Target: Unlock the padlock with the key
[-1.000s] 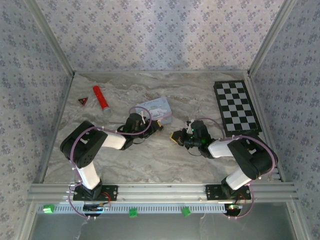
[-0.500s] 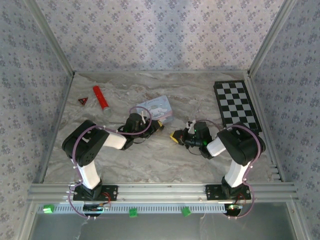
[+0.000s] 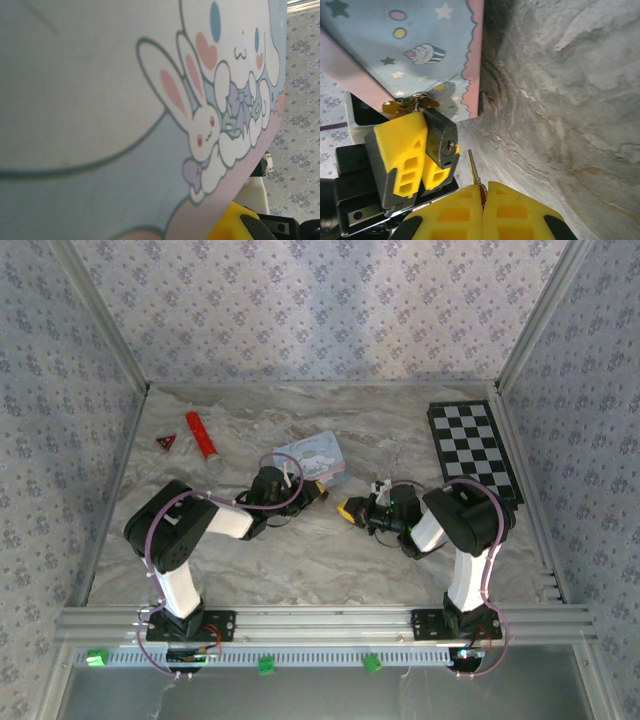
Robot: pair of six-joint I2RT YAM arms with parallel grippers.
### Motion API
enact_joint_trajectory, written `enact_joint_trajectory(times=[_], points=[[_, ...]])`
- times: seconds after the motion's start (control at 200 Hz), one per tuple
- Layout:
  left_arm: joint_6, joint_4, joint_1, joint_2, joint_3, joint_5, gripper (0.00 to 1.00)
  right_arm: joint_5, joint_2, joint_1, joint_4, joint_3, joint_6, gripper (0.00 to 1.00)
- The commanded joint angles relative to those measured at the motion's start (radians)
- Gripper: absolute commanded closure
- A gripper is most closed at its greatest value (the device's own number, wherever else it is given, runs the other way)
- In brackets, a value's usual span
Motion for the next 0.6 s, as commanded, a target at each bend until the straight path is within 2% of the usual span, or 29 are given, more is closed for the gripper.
enact_joint_trajectory(times=[0.0,0.19,0.595], points=[[-0.035,0.039,0.001,0.015,0.03,0.056,0.91,-0.026,0.031,-0.004,0.077,0.007,0.014,1.0],[-0.041,0.036,0.005,0.011,0.032,0.059,0.91,-0.036,0.065,-0.003,0.136,0.011,0.049,1.0],[-0.054,0.053,0.008,0.013,0.036,0.069,0.91,-0.048,0.068,-0.003,0.137,0.027,0.04,1.0]])
